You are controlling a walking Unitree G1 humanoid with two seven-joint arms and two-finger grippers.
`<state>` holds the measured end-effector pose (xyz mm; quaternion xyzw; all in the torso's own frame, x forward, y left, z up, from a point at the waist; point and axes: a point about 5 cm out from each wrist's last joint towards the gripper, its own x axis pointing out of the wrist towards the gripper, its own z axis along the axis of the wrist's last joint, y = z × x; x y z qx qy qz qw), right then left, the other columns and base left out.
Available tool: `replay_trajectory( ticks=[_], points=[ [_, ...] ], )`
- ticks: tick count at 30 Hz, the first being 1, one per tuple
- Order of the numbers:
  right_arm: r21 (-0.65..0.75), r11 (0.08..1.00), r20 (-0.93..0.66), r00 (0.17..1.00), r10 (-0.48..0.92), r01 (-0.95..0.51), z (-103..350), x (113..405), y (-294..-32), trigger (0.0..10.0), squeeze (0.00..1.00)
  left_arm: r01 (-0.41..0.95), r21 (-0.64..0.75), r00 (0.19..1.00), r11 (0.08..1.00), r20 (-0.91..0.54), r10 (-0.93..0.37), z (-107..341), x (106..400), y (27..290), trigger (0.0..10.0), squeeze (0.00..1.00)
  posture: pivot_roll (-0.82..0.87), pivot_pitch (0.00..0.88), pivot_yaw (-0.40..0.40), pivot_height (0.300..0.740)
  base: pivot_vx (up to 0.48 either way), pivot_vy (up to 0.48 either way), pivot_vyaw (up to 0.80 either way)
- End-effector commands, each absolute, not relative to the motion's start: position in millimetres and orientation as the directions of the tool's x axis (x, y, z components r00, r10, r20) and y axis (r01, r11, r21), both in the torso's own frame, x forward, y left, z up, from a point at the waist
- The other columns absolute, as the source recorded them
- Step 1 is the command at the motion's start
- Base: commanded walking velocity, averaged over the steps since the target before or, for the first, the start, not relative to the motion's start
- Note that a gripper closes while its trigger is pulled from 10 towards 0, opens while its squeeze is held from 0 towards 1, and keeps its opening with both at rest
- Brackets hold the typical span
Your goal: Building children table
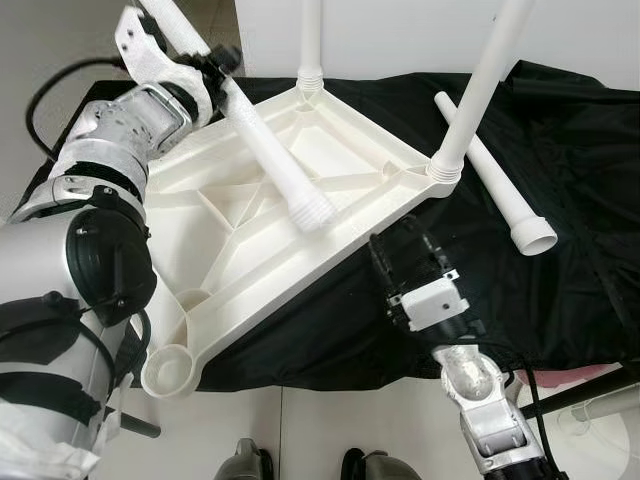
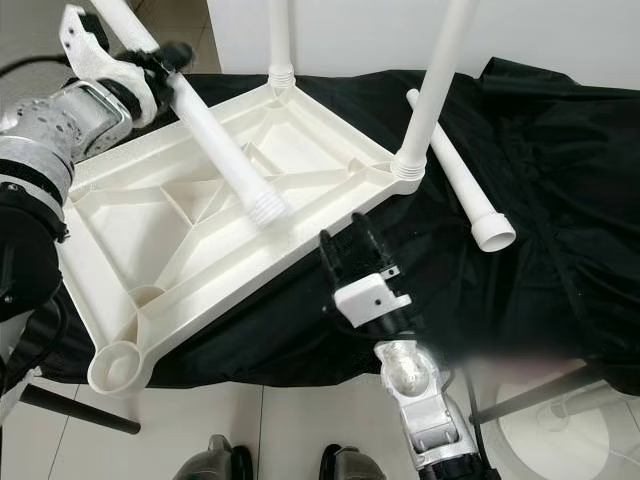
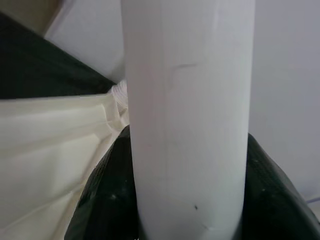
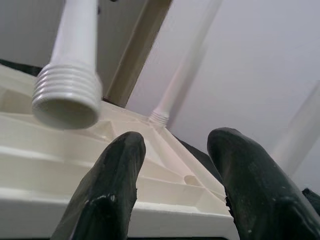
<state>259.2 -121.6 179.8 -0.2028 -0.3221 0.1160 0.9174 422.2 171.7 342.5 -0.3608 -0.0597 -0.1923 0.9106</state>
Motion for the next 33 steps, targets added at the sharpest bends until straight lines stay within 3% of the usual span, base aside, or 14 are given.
replay_trajectory(
  ticks=[1, 3, 10, 16, 25, 27, 33],
  points=[
    [-0.387, 0.919, 0.552, 0.778, 0.299, -0.079, 187.2, 264.3, -124.4, 10.0, 0.0, 0.559, -0.527, 0.828, 0.64, 0.4, -0.393, 361.7, 416.7, 165.6, 10.0, 0.0, -0.1, 0.104, 0.023, 0.74, 0.0, 0.0, 0.0],
    [-0.296, 0.947, 0.549, 0.789, 0.276, -0.126, 198.8, 271.5, -122.6, 10.0, 0.0, 0.594, -0.458, 0.793, 0.661, 0.471, -0.387, 370.9, 414.3, 162.3, 10.0, 0.0, -0.1, 0.101, 0.019, 0.74, 0.0, 0.0, 0.0],
    [-0.201, 0.958, 0.524, 0.804, 0.281, -0.204, 207.9, 277.6, -118.9, 10.0, 0.0, 0.579, -0.371, 0.778, 0.726, 0.519, -0.355, 376.8, 412.3, 159.2, 10.0, 0.0, -0.09, 0.095, 0.01, 0.74, 0.0, 0.0, 0.0],
    [-0.072, 0.963, 0.526, 0.811, 0.257, -0.259, 226.9, 290.6, -117.8, 10.0, 0.0, 0.602, -0.12, 0.677, 0.79, 0.602, -0.424, 385.5, 399.1, 132.7, 10.0, 0.0, -0.08, 0.087, -0.002, 0.74, 0.0, 0.0, 0.0],
    [-0.079, 0.939, 0.487, 0.809, 0.329, -0.335, 233.5, 296.9, -111.2, 10.0, 0.0, 0.545, 0.007, 0.623, 0.838, 0.666, -0.411, 388.1, 387.4, 117.1, 10.0, 0.0, -0.08, 0.08, -0.001, 0.74, 0.0, 0.0, 0.0],
    [-0.187, 0.926, 0.433, 0.818, 0.378, -0.329, 232.4, 302.5, -108.4, 10.0, 0.0, 0.531, 0.018, 0.606, 0.847, 0.691, -0.395, 386.8, 383.2, 111.9, 10.0, 0.0, -0.08, 0.077, 0.002, 0.74, 0.0, 0.0, 0.0],
    [-0.232, 0.914, 0.388, 0.83, 0.401, -0.333, 230.6, 308.5, -104.4, 10.0, 0.0, 0.524, 0.031, 0.585, 0.851, 0.714, -0.386, 384.8, 374.6, 102.4, 10.0, 0.0, -0.09, 0.072, 0.005, 0.74, 0.0, 0.0, 0.0]
  ],
)
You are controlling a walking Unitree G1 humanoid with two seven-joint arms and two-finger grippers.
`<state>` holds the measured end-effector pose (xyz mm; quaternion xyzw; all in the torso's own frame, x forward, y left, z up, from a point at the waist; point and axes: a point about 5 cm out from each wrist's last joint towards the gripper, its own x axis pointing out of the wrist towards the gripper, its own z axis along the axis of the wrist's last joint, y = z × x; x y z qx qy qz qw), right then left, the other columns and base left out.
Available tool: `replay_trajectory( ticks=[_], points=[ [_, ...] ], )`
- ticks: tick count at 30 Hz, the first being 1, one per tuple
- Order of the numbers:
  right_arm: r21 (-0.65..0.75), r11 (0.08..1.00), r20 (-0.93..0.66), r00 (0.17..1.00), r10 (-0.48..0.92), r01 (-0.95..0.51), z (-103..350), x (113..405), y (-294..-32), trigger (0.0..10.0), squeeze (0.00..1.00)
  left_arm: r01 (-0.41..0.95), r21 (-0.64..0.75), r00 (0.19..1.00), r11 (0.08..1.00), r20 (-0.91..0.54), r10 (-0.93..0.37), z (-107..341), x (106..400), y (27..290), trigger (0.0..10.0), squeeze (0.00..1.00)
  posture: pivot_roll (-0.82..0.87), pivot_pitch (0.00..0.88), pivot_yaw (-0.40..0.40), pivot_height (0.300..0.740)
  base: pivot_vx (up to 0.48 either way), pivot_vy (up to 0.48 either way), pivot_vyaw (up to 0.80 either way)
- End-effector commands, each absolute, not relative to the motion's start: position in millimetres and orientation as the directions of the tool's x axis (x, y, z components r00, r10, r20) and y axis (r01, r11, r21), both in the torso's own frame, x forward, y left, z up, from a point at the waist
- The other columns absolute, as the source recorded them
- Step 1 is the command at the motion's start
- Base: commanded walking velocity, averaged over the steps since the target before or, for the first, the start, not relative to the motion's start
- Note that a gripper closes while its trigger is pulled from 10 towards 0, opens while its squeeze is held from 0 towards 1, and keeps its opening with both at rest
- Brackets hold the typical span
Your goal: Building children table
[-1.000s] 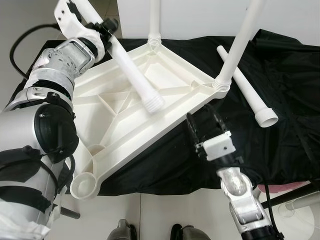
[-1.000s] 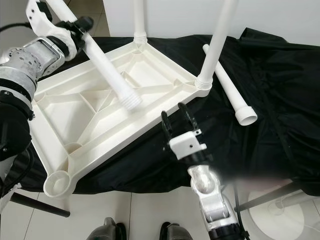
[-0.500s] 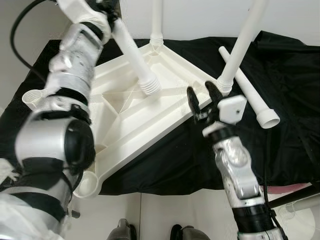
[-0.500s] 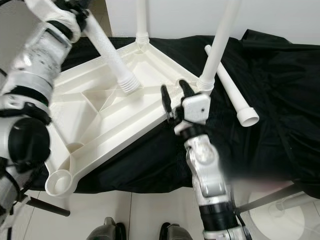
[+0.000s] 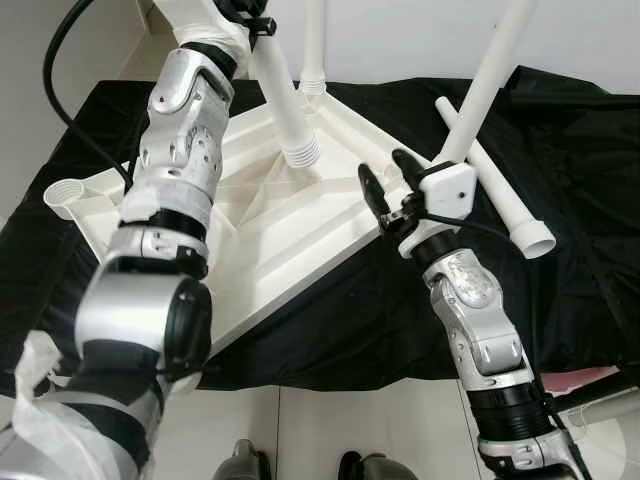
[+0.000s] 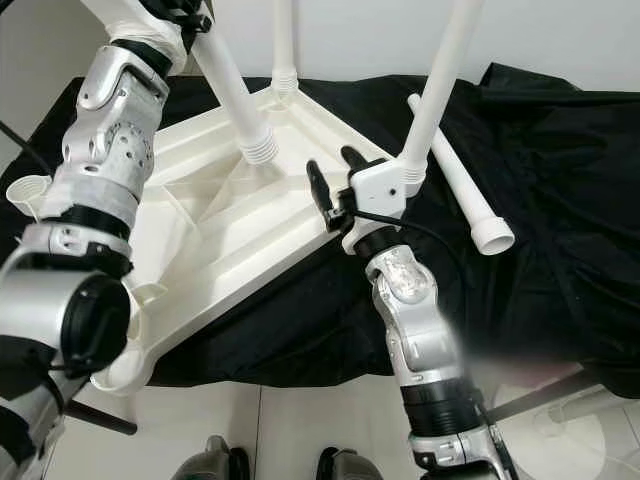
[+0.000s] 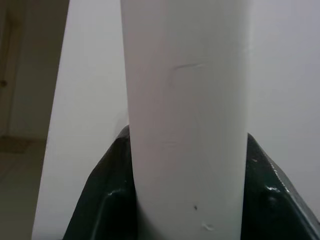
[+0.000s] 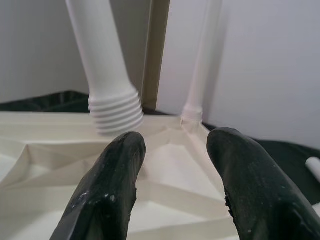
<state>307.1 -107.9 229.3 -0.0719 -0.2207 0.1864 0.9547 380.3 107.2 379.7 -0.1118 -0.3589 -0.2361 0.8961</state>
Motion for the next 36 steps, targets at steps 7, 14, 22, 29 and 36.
replay_trajectory(
  ticks=[7, 14, 22, 29, 36],
  points=[
    [-0.256, 0.9, 0.345, 0.836, 0.427, -0.353, 230.8, 314.8, -97.2, 10.0, 0.0, 0.543, 0.107, 0.538, 0.833, 0.717, -0.443, 379.1, 359.6, 81.4, 10.0, 0.0, -0.08, 0.063, 0.004, 0.74, 0.0, 0.0, 0.0],
    [-0.296, 0.888, 0.334, 0.833, 0.441, -0.351, 233.8, 319.6, -94.3, 10.0, 0.0, 0.565, 0.159, 0.511, 0.81, 0.703, -0.494, 367.4, 348.2, 58.1, 10.0, 0.0, -0.07, 0.054, -0.006, 0.74, 0.0, 0.0, 0.0],
    [-0.296, 0.886, 0.339, 0.828, 0.447, -0.357, 238.1, 324.1, -92.1, 10.0, 1.0, 0.607, 0.165, 0.486, 0.777, 0.697, -0.527, 361.9, 336.7, 40.0, 10.0, 0.0, -0.07, 0.051, -0.009, 0.74, 0.0, 0.0, 0.0],
    [-0.324, 0.883, 0.347, 0.825, 0.446, -0.34, 241.6, 327.6, -90.3, 10.0, 1.0, 0.626, 0.165, 0.475, 0.762, 0.694, -0.541, 360.8, 330.8, 33.1, 10.0, 0.0, -0.07, 0.054, -0.014, 0.74, 0.0, 0.0, 0.0],
    [-0.366, 0.88, 0.353, 0.83, 0.432, -0.303, 247.7, 339.3, -87.6, 10.0, 0.0, 0.639, 0.16, 0.469, 0.752, 0.694, -0.547, 360.3, 324.3, 26.3, 10.0, 0.0, -0.07, 0.057, -0.014, 0.74, 0.0, 0.0, 0.0]
  ],
)
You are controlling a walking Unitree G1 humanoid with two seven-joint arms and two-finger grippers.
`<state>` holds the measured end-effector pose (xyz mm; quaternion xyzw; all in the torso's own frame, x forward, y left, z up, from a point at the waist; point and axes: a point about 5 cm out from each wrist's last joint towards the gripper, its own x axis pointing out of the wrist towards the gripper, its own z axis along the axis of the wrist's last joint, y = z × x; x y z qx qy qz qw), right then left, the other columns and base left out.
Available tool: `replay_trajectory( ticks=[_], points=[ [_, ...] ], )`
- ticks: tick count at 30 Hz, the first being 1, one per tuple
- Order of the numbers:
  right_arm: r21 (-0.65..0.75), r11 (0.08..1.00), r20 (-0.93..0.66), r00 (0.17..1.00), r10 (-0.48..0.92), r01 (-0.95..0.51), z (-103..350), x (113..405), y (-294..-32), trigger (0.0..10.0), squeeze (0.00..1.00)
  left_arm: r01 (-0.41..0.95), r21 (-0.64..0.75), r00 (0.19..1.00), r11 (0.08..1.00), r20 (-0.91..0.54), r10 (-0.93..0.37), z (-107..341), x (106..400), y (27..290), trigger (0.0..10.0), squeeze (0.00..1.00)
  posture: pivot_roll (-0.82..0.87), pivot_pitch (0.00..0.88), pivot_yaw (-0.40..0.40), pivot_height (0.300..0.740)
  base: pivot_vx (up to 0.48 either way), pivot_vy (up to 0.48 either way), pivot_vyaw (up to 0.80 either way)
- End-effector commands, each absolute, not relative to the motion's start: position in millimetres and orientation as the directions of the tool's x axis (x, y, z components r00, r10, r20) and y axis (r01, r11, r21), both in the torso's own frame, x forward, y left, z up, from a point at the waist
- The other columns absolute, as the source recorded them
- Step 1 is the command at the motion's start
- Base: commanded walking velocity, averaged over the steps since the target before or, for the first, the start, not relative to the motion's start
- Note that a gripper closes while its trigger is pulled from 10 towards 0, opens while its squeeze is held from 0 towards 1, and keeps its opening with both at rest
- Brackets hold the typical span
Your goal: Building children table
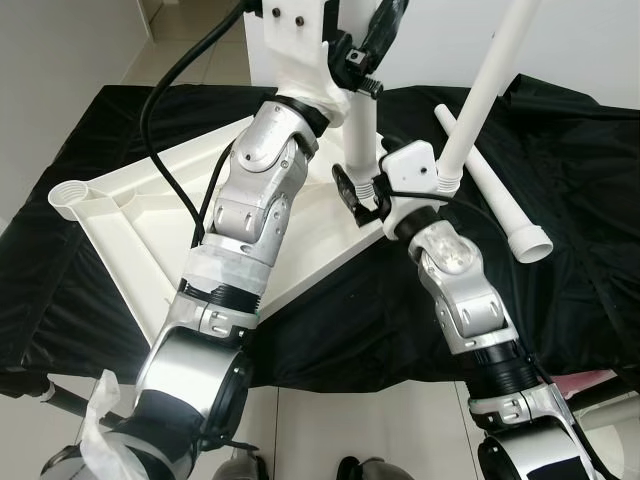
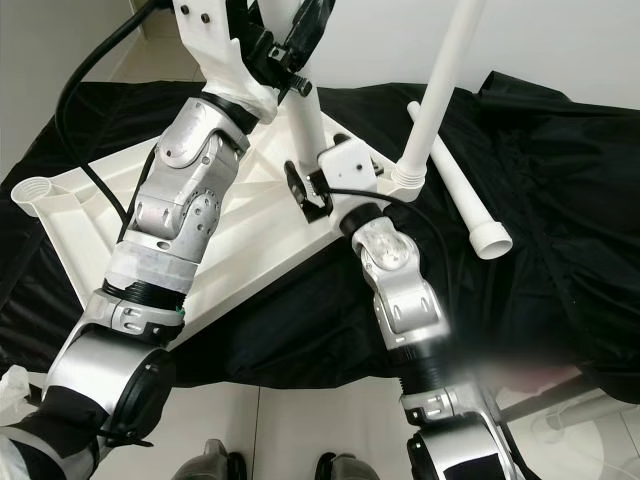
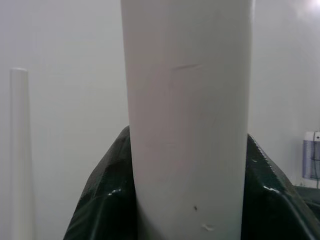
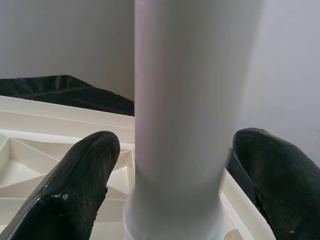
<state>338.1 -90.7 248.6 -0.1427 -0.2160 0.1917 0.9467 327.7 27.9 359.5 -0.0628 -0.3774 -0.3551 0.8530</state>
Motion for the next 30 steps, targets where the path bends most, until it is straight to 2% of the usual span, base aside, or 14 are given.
replay_trajectory(
  ticks=[1, 9, 10, 11, 12, 13, 14, 15, 16, 17, 30],
  points=[
    [-0.366, 0.88, 0.353, 0.83, 0.432, -0.303, 247.7, 339.3, -87.6, 10.0, 0.0, 0.639, 0.16, 0.469, 0.752, 0.694, -0.547, 360.3, 324.3, 26.3, 10.0, 0.0, -0.07, 0.057, -0.014, 0.74, 0.0, 0.0, 0.0],
    [-0.375, 0.881, 0.362, 0.829, 0.426, -0.289, 258.7, 350.0, -83.2, 10.0, 0.0, 0.647, 0.169, 0.463, 0.743, 0.687, -0.56, 358.8, 319.6, 19.4, 10.0, 0.0, -0.06, 0.07, -0.019, 0.74, 0.0, 0.0, 0.0],
    [-0.375, 0.88, 0.363, 0.827, 0.428, -0.291, 258.9, 350.8, -82.6, 9.1, 0.0, 0.648, 0.167, 0.464, 0.743, 0.687, -0.559, 359.1, 319.2, 19.5, 10.0, 0.0, -0.06, 0.07, -0.019, 0.74, 0.0, 0.0, 0.0],
    [-0.375, 0.88, 0.363, 0.827, 0.428, -0.291, 258.9, 350.8, -82.6, 9.1, 0.0, 0.648, 0.167, 0.464, 0.743, 0.687, -0.559, 359.1, 319.2, 19.5, 10.0, 0.0, -0.06, 0.07, -0.019, 0.74, 0.0, 0.0, 0.0],
    [-0.375, 0.879, 0.364, 0.826, 0.43, -0.293, 259.1, 351.5, -82.2, 2.7, 0.0, 0.648, 0.165, 0.464, 0.744, 0.688, -0.558, 359.7, 319.3, 19.6, 10.0, 0.0, -0.06, 0.074, -0.021, 0.74, 0.0, 0.0, 0.0],
    [-0.376, 0.879, 0.364, 0.825, 0.432, -0.294, 259.5, 351.7, -82.0, 2.0, 0.0, 0.647, 0.165, 0.464, 0.744, 0.688, -0.557, 360.2, 319.3, 19.5, 10.0, 0.0, -0.06, 0.074, -0.021, 0.74, 0.0, 0.0, 0.0],
    [-0.376, 0.879, 0.364, 0.825, 0.432, -0.294, 259.5, 351.7, -82.0, 2.0, 0.0, 0.647, 0.165, 0.464, 0.744, 0.688, -0.557, 360.2, 319.3, 19.5, 10.0, 0.0, -0.06, 0.074, -0.021, 0.74, 0.0, 0.0, 0.0],
    [-0.376, 0.878, 0.365, 0.824, 0.433, -0.295, 259.7, 352.2, -81.8, 0.6, 0.0, 0.646, 0.166, 0.465, 0.745, 0.688, -0.557, 360.4, 319.3, 19.5, 10.0, 0.0, -0.06, 0.074, -0.021, 0.74, 0.0, 0.0, 0.0],
    [-0.372, 0.88, 0.364, 0.826, 0.431, -0.296, 259.8, 352.9, -81.8, 0.7, 0.0, 0.646, 0.164, 0.466, 0.746, 0.689, -0.555, 360.9, 319.4, 19.7, 10.0, 0.0, -0.06, 0.076, -0.02, 0.74, 0.0, 0.0, 0.0],
    [-0.371, 0.879, 0.362, 0.826, 0.433, -0.298, 259.6, 353.7, -81.5, 0.0, 0.0, 0.645, 0.165, 0.465, 0.746, 0.69, -0.555, 361.5, 319.3, 19.7, 10.0, 0.0, -0.06, 0.077, -0.019, 0.74, 0.0, 0.0, 0.0],
    [-0.338, 0.895, 0.354, 0.842, 0.406, -0.289, 255.3, 356.9, -82.1, 0.0, 0.0, 0.647, 0.171, 0.46, 0.744, 0.69, -0.559, 364.1, 318.5, 19.0, 10.0, 0.0, -0.06, 0.078, -0.012, 0.74, 0.0, 0.0, 0.0]
  ],
)
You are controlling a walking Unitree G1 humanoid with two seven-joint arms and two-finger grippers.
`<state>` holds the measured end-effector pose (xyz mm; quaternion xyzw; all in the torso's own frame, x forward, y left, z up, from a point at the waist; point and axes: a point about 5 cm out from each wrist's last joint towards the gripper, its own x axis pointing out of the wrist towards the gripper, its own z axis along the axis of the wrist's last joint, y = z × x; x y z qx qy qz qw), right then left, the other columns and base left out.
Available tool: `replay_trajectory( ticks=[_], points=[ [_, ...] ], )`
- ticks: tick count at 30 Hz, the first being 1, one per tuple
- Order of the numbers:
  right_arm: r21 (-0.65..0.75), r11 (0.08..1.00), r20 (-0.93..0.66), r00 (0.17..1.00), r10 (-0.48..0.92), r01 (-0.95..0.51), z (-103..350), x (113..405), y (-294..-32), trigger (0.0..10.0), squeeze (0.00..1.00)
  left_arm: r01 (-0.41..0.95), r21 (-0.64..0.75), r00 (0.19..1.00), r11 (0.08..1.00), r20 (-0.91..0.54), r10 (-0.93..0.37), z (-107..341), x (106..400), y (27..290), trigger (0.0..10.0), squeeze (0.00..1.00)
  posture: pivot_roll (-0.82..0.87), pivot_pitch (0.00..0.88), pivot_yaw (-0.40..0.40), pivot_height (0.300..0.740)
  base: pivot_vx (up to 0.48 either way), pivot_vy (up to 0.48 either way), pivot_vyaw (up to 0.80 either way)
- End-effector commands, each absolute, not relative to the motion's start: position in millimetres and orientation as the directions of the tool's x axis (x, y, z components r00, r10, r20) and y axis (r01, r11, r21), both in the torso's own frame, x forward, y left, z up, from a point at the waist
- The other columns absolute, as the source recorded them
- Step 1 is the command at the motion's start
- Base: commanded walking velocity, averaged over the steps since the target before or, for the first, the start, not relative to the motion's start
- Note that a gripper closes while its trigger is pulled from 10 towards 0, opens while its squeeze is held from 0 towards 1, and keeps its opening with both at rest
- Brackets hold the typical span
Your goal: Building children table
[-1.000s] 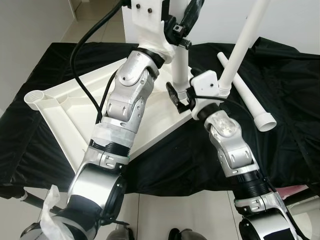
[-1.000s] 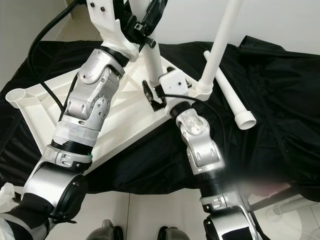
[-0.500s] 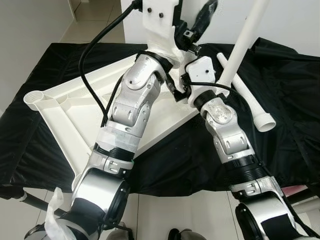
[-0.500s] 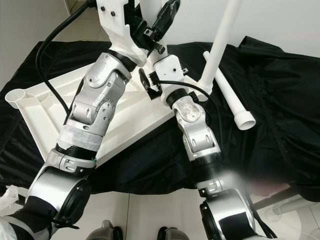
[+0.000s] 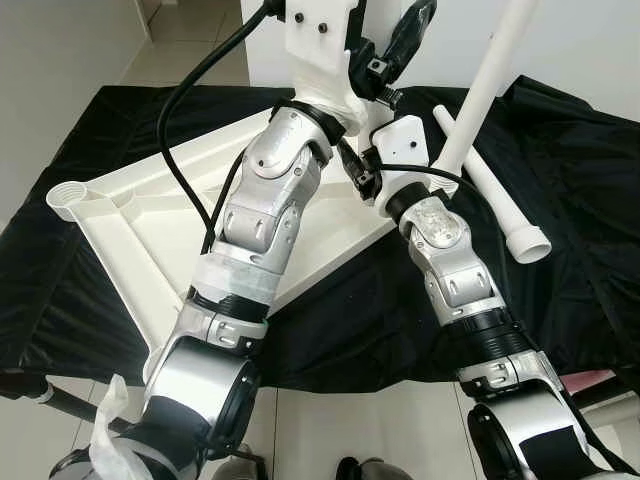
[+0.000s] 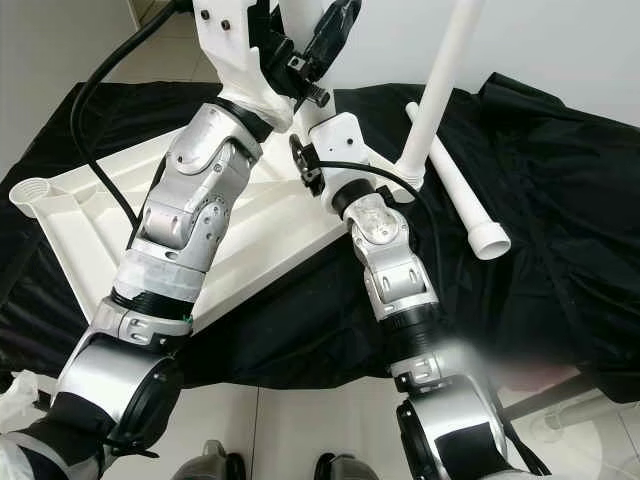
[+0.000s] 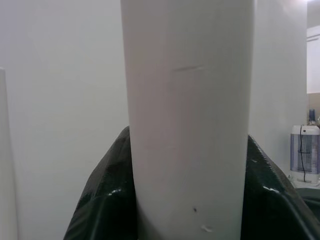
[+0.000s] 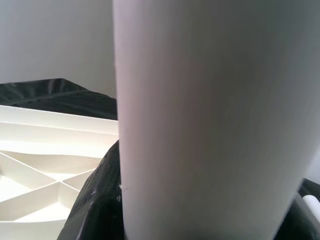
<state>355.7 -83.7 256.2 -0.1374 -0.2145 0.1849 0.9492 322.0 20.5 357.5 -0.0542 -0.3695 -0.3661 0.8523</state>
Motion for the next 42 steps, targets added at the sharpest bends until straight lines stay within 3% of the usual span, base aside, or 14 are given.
replay_trajectory(
  ticks=[1, 2, 8, 19, 21, 26, 30, 35, 36, 38, 39, 40, 42],
  points=[
    [-0.328, 0.901, 0.357, 0.846, 0.397, -0.285, 255.2, 357.1, -82.5, 0.0, 0.0, 0.647, 0.172, 0.46, 0.743, 0.689, -0.56, 364.1, 318.4, 18.9, 10.0, 0.0, -0.06, 0.078, -0.012, 0.74, 0.0, 0.0, 0.0],
    [-0.297, 0.912, 0.36, 0.852, 0.381, -0.283, 256.1, 357.8, -82.1, 10.0, 0.0, 0.661, 0.154, 0.457, 0.734, 0.694, -0.557, 364.1, 318.2, 19.0, 10.0, 1.0, -0.06, 0.077, -0.007, 0.74, 0.0, 0.0, 0.0],
    [-0.156, 0.947, 0.363, 0.875, 0.319, -0.281, 258.3, 359.9, -81.4, 10.0, 0.0, 0.694, 0.142, 0.438, 0.705, 0.694, -0.572, 364.2, 316.7, 20.3, 10.0, 1.0, -0.06, 0.075, -0.002, 0.74, 0.0, 0.0, 0.0],
    [-0.076, 0.967, 0.352, 0.9, 0.256, -0.245, 253.3, 360.8, -92.2, 10.0, 0.0, 0.682, 0.136, 0.473, 0.718, 0.667, -0.576, 357.8, 321.4, 39.0, 10.0, 1.0, -0.06, 0.078, 0.004, 0.74, 0.0, 0.0, 0.0],
    [-0.051, 0.978, 0.365, 0.907, 0.208, -0.204, 252.9, 359.0, -103.0, 10.0, 0.0, 0.637, 0.16, 0.522, 0.754, 0.63, -0.575, 347.4, 328.3, 54.6, 10.0, 1.0, -0.05, 0.08, 0.001, 0.74, 0.0, 0.0, 0.0],
    [-0.047, 0.98, 0.371, 0.907, 0.199, -0.195, 252.3, 357.0, -107.1, 10.0, 0.0, 0.61, 0.18, 0.553, 0.772, 0.601, -0.577, 340.5, 332.3, 62.3, 10.0, 1.0, -0.05, 0.081, 0.001, 0.74, 0.0, 0.0, 0.0],
    [-0.055, 0.985, 0.373, 0.911, 0.174, -0.165, 249.4, 353.4, -116.9, 10.0, 0.0, 0.605, 0.105, 0.628, 0.79, 0.547, -0.553, 326.1, 338.5, 81.9, 10.0, 1.0, -0.05, 0.091, 0.005, 0.74, 0.0, 0.0, 0.0],
    [-0.067, 0.985, 0.382, 0.908, 0.172, -0.159, 249.7, 349.8, -123.4, 10.0, 0.0, 0.563, 0.121, 0.695, 0.818, 0.466, -0.548, 310.6, 345.1, 100.2, 10.0, 1.0, -0.06, 0.098, 0.008, 0.74, 0.0, 0.0, 0.0],
    [-0.071, 0.985, 0.383, 0.907, 0.174, -0.159, 249.8, 349.0, -124.2, 10.0, 0.0, 0.555, 0.123, 0.709, 0.823, 0.447, -0.545, 307.5, 346.6, 103.7, 10.0, 0.94, -0.06, 0.098, 0.008, 0.74, 0.0, 0.0, 0.0],
    [-0.074, 0.985, 0.384, 0.907, 0.174, -0.158, 250.0, 348.1, -125.0, 10.0, 0.0, 0.554, 0.133, 0.721, 0.822, 0.418, -0.553, 303.1, 348.0, 107.0, 10.0, 0.94, -0.06, 0.1, 0.007, 0.74, 0.0, 0.0, 0.0],
    [-0.077, 0.985, 0.386, 0.906, 0.174, -0.156, 250.2, 346.7, -126.7, 10.0, 0.0, 0.555, 0.196, 0.724, 0.809, 0.365, -0.585, 294.4, 348.0, 111.5, 10.0, 0.0, -0.05, 0.104, 0.005, 0.74, 0.0, 0.0, 0.0],
    [-0.081, 0.985, 0.387, 0.906, 0.172, -0.152, 250.3, 344.6, -129.9, 10.0, 0.0, 0.586, 0.305, 0.71, 0.751, 0.254, -0.657, 277.0, 345.0, 117.3, 10.0, 0.0, -0.05, 0.105, 0.004, 0.74, 0.0, 0.0, 0.0],
    [-0.083, 0.985, 0.387, 0.906, 0.171, -0.151, 250.3, 344.1, -131.2, 10.0, 0.0, 0.606, 0.34, 0.699, 0.719, 0.204, -0.685, 269.6, 342.9, 119.2, 10.0, 0.0, -0.05, 0.105, 0.004, 0.74, 0.0, 0.0, 0.0]
  ],
)
